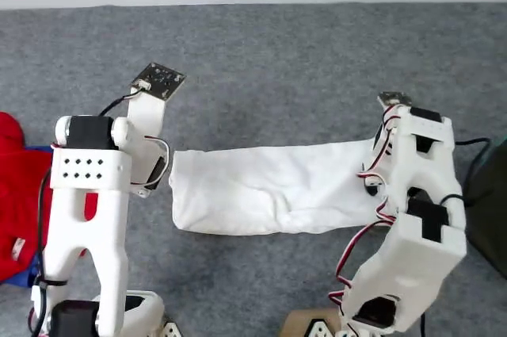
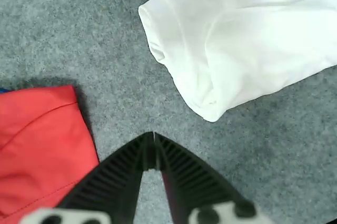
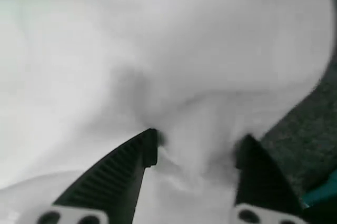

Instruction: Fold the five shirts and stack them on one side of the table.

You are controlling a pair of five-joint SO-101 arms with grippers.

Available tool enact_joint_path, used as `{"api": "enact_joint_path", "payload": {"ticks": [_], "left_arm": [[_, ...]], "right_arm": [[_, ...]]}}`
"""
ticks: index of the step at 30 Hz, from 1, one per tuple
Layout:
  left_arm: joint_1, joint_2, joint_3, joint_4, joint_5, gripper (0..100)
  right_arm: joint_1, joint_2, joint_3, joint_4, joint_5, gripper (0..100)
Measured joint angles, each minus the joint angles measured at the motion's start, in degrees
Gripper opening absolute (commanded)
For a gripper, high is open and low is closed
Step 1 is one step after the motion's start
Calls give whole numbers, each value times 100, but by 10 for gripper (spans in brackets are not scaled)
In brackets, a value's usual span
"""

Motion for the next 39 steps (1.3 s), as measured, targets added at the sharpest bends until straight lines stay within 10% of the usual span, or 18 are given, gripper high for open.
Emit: {"api": "enact_joint_path", "payload": {"ticks": [12,21,39], "left_arm": [[0,0,0,0,0,8],[-167,-193,0,0,0,8],[-3534,-1565,88,0,-1055,8]], "right_arm": [[-105,-800,-211,958,316,10],[-1697,-2374,-211,1793,440,10],[-5099,-1855,-281,1064,62,10]]}}
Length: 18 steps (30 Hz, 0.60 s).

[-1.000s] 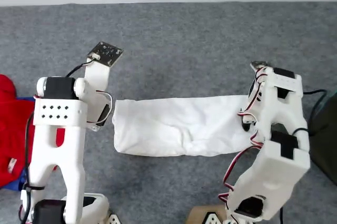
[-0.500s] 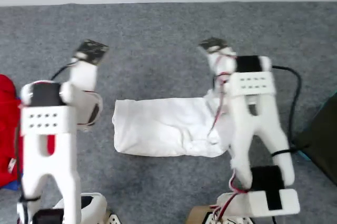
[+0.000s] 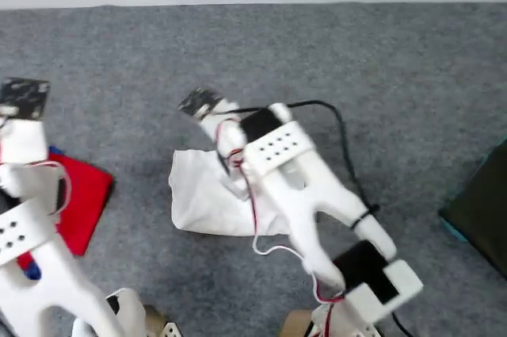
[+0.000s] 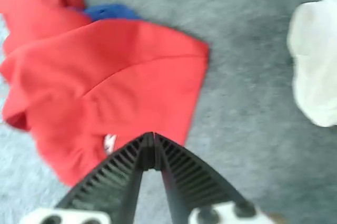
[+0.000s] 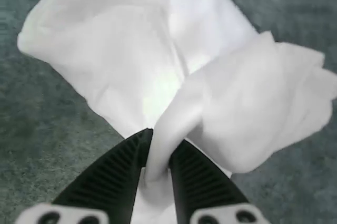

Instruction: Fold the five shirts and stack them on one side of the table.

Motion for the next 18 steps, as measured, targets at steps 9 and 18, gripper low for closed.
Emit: {"api": "enact_joint_path", "payload": {"ticks": [9,18], "left_arm": [[-756,0,220,9,-457,8],[-879,0,343,9,-457,8]], "right_arm": [[-545,1354,-1459,237,193,11],[-923,2646,-2963,958,193,224]]}}
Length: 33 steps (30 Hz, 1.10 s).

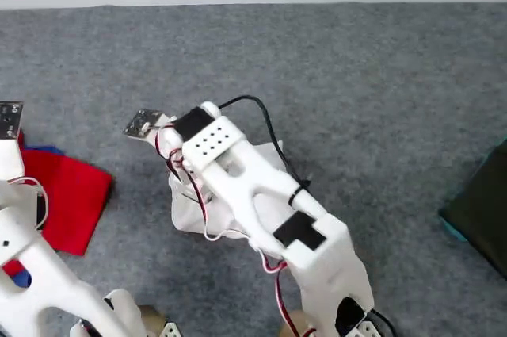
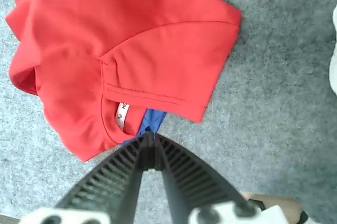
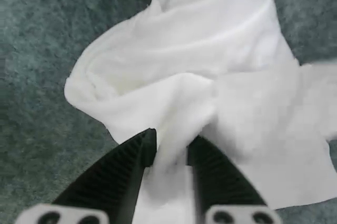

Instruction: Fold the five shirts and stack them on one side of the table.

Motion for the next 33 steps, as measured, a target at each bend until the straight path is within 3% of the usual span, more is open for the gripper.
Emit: {"api": "enact_joint_path", "payload": {"ticks": [8,10,14,22,33], "left_arm": [[0,-9,237,0,0,8],[0,-9,308,0,0,8],[0,-9,308,0,0,8],[0,-9,308,-9,0,8],[0,-9,308,-193,0,8]], "right_arm": [[9,114,-1785,791,9,220],[79,105,-1864,791,18,179],[440,18,-1653,791,18,0],[870,-70,-352,791,369,10],[-870,220,-316,747,387,10]]}}
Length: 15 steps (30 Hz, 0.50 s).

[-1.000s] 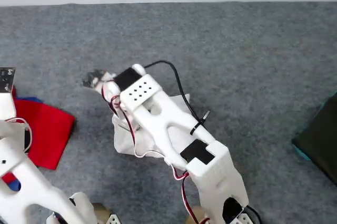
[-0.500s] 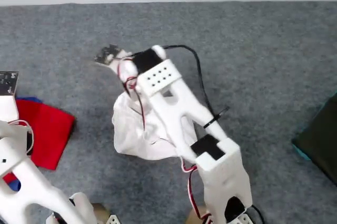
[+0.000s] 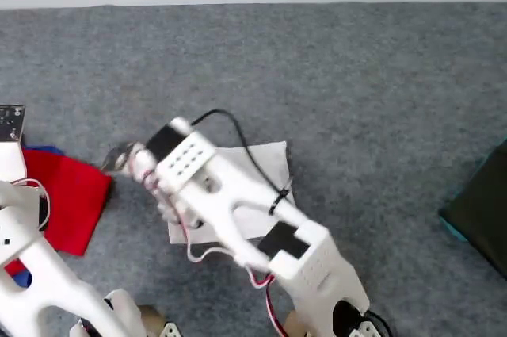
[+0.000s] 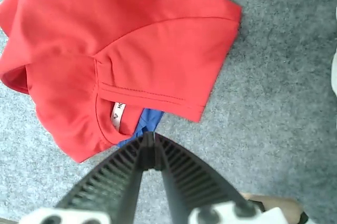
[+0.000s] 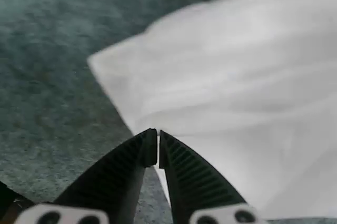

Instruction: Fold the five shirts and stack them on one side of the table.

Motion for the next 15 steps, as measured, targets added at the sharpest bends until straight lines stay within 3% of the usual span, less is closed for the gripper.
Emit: {"api": "enact_joint_path", "payload": {"ticks": [7,12,15], "left_arm": [[0,0,0,0,0,8],[18,0,0,0,0,13],[387,0,53,26,18,66]], "right_arm": [[-62,-237,-352,53,9,13],[756,-791,-352,62,9,106],[1486,-976,-352,62,9,148]]}}
